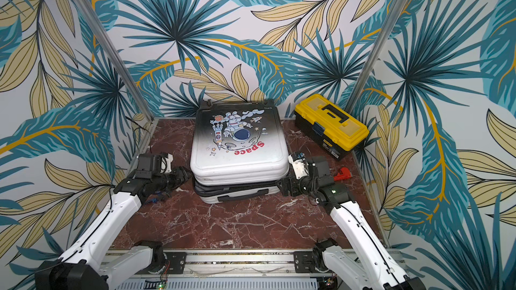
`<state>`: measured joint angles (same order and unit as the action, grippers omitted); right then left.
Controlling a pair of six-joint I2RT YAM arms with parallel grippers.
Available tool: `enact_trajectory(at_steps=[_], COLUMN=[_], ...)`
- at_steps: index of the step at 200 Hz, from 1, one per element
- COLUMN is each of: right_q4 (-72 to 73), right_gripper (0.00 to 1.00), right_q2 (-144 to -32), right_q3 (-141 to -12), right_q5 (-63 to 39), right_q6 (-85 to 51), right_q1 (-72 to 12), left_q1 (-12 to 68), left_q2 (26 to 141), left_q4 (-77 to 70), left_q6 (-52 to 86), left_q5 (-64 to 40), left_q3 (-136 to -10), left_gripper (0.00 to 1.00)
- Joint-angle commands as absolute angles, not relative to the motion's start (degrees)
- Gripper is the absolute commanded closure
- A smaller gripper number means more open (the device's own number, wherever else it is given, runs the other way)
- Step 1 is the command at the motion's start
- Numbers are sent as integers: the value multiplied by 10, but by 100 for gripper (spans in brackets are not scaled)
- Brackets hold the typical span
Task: Close the suitcase zippers
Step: Adjust the suitcase at the center of the board.
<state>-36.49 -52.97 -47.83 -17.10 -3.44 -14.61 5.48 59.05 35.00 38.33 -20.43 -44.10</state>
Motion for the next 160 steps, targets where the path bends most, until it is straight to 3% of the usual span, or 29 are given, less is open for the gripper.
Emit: enact_trajectory(at_steps=[1,39,160], right_q4=[-342,-311,-227], right_gripper=[8,8,9], right_q2=[-533,-530,-500], right_q3=[-461,-448,-384], right_q5=[-184,-166,-140], right_q6=[-48,-105,-118], right_q1=[-142,-138,-129], left_q1=[71,71,68], left_q2=[583,616,736], left_q4=[344,343,360], left_q6=[399,393,316], left_q5=[-210,-164,-84], left_q3=[-425,-410,-496], left_gripper=[44,57,75])
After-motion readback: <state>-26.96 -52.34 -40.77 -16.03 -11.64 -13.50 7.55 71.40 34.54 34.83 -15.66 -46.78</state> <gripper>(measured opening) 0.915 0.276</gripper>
